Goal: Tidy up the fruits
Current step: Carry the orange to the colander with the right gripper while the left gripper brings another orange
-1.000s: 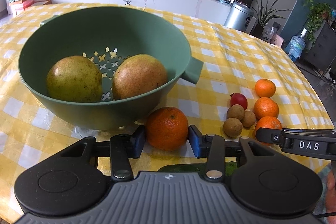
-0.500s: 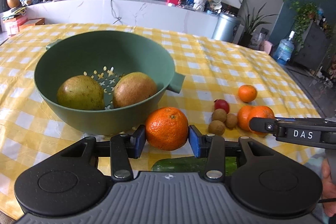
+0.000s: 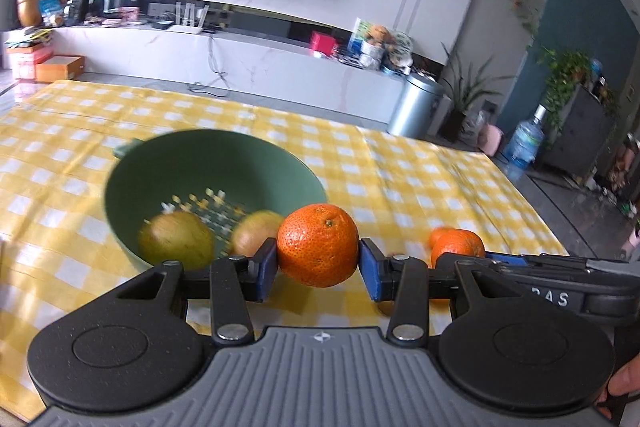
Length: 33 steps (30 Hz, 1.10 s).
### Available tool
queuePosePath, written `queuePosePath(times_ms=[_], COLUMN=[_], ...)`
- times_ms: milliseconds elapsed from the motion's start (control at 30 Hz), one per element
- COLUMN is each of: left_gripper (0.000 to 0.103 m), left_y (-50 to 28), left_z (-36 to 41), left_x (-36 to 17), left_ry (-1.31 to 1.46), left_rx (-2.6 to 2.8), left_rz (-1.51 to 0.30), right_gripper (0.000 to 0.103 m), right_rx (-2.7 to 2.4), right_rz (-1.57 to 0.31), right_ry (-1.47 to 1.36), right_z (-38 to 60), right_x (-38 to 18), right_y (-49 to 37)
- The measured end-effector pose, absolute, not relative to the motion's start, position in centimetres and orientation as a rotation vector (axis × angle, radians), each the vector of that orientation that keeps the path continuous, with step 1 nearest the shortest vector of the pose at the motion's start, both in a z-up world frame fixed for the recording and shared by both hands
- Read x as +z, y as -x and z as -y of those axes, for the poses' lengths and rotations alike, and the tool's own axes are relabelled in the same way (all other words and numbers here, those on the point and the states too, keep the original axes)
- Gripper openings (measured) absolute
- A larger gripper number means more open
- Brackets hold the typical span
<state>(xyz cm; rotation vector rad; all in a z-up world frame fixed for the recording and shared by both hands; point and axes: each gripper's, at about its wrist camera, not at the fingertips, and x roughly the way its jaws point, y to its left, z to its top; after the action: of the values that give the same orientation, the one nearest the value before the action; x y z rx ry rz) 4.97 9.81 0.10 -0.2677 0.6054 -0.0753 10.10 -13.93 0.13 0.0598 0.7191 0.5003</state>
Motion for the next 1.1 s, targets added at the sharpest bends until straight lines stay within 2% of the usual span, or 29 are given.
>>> queuePosePath(times_ms=[467,1100], left_gripper=[0.049,0.049], left_y=[-9.6,-13.1], left_z=[-15.2,-19.7], left_x=[1.9,-2.4], left_ry=[0.259,0.317], left_rx=[0.049,0.042], left_rz=[-0.717,-0.769], right_gripper=[0.039,0.039], right_rx=[0.69,0.739], right_rz=[-0.706,-0.756], right_ry=[0.142,0.345], right_z=[4.5,-3.4], right_x=[1.9,-1.7], right_y=[-14.2,-19.6])
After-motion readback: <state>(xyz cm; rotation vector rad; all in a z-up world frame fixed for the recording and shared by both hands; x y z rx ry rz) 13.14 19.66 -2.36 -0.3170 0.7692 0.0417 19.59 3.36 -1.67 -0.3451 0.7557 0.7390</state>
